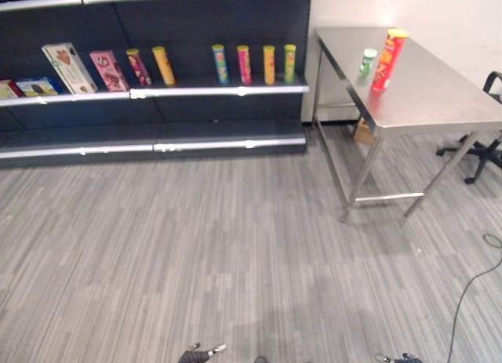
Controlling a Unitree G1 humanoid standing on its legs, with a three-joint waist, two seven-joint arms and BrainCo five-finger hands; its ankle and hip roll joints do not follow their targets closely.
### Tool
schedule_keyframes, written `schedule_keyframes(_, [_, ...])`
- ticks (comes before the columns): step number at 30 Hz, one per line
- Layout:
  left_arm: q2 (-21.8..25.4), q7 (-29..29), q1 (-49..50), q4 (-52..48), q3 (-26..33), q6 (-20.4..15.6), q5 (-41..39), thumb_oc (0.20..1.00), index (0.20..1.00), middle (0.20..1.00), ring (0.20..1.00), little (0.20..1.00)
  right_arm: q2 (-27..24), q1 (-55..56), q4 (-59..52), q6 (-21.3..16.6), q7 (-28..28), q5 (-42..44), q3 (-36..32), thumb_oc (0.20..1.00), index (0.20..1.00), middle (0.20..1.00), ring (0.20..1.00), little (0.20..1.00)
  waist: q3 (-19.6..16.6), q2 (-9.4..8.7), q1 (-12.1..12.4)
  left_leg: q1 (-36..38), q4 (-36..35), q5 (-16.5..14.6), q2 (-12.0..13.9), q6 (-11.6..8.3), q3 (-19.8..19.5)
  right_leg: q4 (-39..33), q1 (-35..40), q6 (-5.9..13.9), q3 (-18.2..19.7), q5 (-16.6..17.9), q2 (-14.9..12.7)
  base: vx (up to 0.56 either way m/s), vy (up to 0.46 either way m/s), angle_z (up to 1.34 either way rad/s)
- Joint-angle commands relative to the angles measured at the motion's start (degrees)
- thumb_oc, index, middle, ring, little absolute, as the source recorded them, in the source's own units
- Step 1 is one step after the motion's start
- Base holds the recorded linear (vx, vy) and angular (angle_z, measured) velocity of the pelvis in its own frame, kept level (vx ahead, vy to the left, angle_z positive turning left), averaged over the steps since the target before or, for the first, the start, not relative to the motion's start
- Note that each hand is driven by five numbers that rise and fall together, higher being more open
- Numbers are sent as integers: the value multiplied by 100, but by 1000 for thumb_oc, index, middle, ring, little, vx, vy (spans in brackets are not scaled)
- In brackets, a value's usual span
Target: Put the goods on the table back onto the shelves and tidy them up.
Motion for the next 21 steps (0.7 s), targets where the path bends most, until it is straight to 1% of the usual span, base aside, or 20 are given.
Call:
schedule_keyframes(1, [45,6,-329,233,-21,-99,0,1000,1000,1000,1000,1000,-121,-260,125,-79,-88,99,58,1000,1000,1000,1000,1000,-76,30,-140,256,26,-319,435,-592,38,66,-108,724,-16,-174,-505,0,0,0])
schedule_keyframes(8, [25,-132,-347,143,-94,-103,-74,1000,1000,1000,1000,1000,-119,-215,164,-50,-77,-4,107,1000,1000,1000,1000,1000,-62,25,-185,252,26,-328,449,-599,81,67,-142,733,34,-150,-503,-3,1,-2])
schedule_keyframes(12, [27,-148,-355,123,-189,-104,45,1000,1000,1000,1000,1000,-119,-211,124,-72,-79,116,39,1000,1000,1000,1000,1000,-41,34,-212,248,26,-331,450,-590,97,73,-183,739,85,-125,-507,-12,8,-7])
schedule_keyframes(13, [29,-163,-346,124,-258,-109,184,1000,1000,1000,1000,1000,-141,-211,134,-72,-64,58,70,1000,1000,1000,1000,1000,-38,45,-222,249,26,-343,448,-582,113,61,-195,746,109,-113,-510,-12,12,-14])
schedule_keyframes(21, [45,-149,-351,209,-336,-109,410,1000,1000,1000,1000,1000,-197,-294,115,-67,-18,-173,226,1000,1000,1000,1000,1000,-24,63,-209,227,26,-351,430,-577,128,51,-221,760,121,-87,-531,-5,4,-3])
